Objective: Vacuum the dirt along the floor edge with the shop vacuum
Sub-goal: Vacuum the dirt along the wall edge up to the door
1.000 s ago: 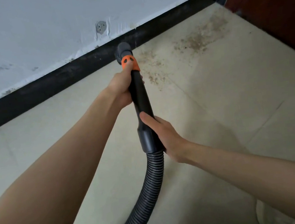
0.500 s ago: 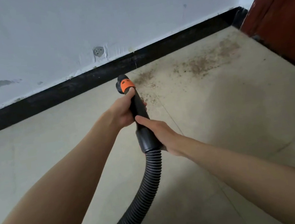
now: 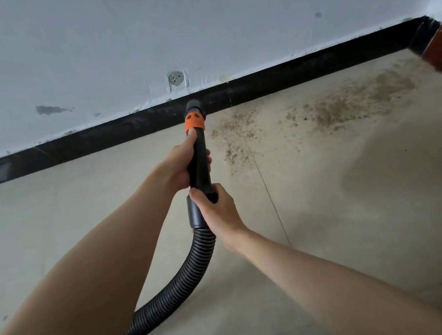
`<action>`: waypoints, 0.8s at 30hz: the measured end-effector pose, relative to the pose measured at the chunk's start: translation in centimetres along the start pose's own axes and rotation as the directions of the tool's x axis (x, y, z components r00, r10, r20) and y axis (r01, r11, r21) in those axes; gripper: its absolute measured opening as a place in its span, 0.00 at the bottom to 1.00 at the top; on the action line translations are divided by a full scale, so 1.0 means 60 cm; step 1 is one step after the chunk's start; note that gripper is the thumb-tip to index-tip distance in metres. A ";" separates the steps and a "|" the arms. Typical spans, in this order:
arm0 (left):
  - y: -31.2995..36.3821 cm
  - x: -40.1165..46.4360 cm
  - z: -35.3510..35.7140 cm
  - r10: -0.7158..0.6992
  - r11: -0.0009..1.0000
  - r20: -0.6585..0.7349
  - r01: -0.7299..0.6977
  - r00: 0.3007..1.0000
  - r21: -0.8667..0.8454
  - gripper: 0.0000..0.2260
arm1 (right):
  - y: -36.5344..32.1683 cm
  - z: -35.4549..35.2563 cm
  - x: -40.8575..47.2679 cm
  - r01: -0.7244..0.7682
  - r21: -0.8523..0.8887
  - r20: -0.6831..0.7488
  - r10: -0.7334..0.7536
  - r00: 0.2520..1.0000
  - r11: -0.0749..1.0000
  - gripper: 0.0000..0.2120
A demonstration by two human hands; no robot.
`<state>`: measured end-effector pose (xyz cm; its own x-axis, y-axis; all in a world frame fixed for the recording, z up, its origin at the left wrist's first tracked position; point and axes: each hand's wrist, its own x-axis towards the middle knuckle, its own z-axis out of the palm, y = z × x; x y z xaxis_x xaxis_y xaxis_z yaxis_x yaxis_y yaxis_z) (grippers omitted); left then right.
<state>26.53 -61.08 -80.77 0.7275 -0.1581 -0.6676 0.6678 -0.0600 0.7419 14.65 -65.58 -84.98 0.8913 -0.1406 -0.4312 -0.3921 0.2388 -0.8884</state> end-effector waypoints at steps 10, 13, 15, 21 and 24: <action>-0.041 0.069 -0.009 -0.156 0.985 -0.012 0.154 0.988 -0.078 0.23 | 0.046 -0.043 0.049 0.002 -0.278 0.065 0.017 0.998 0.960 0.13; -0.051 0.085 -0.009 -0.127 0.992 0.000 0.127 0.992 -0.023 0.23 | 0.058 -0.039 0.053 -0.010 -0.242 0.072 0.029 0.997 0.970 0.12; -0.048 0.095 -0.012 -0.108 0.994 0.030 0.108 0.994 0.008 0.23 | 0.059 -0.034 0.057 -0.021 -0.238 0.089 0.043 0.995 0.971 0.13; -0.022 0.120 -0.033 -0.037 0.985 0.038 0.029 0.999 0.170 0.21 | 0.045 -0.062 0.060 -0.192 -0.104 0.155 0.207 0.966 0.976 0.11; -0.011 0.137 -0.047 -0.006 0.978 0.032 -0.001 0.999 0.209 0.22 | 0.037 -0.095 0.077 -0.232 -0.122 0.036 0.238 0.971 0.965 0.12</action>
<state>32.51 -59.54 -86.92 0.7183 -0.1896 -0.6694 0.6192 -0.2645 0.7394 16.58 -71.17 -89.83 0.7802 -0.0451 -0.6239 -0.6127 0.1458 -0.7767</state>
